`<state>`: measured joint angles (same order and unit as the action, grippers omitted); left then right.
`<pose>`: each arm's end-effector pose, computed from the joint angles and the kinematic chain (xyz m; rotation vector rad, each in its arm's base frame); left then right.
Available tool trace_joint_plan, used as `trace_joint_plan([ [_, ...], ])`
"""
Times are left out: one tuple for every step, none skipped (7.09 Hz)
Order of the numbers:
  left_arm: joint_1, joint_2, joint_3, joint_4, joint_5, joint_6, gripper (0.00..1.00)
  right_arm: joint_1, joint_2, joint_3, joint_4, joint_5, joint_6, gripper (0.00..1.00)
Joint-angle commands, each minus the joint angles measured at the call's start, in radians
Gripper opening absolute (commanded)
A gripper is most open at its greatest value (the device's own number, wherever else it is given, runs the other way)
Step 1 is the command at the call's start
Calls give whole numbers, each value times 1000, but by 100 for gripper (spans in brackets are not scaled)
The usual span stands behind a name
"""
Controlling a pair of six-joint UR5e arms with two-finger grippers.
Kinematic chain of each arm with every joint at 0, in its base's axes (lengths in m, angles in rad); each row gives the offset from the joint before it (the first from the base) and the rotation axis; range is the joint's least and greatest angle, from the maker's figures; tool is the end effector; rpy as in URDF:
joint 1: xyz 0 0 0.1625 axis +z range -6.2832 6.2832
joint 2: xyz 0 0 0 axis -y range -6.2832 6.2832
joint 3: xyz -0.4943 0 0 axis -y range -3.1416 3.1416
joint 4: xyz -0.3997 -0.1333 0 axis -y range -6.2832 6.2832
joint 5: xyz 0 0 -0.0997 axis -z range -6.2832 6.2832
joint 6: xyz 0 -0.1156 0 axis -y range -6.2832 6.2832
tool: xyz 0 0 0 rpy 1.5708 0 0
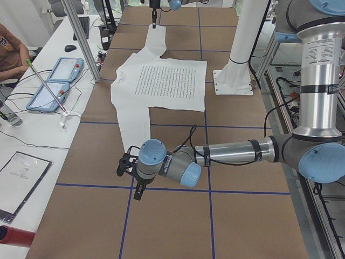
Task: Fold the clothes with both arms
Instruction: 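Grasp the sleeve cuff nearest the right gripper with the right gripper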
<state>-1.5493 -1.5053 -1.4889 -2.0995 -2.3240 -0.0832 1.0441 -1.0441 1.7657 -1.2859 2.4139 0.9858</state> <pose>-0.0438 -0.4880 0.7556 0.3234 0.7614 0.0854 -0.2946 -0.6001 0.2827 0.1577 -1.1968 -0.0219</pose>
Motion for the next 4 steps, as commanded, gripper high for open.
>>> trace_joint_plan([
  [0,1,9,-1,0,0,99,-76,250,-98,-3,-79,146,0],
  [0,-3,18,-1,0,0,99,-138,351,-177,2,-158,171,0],
  [0,-3,21,-1,0,0,99,-236,440,-246,0,-314,183,0],
  [0,-3,22,-1,0,0,99,-306,487,-305,2,-403,192,0],
])
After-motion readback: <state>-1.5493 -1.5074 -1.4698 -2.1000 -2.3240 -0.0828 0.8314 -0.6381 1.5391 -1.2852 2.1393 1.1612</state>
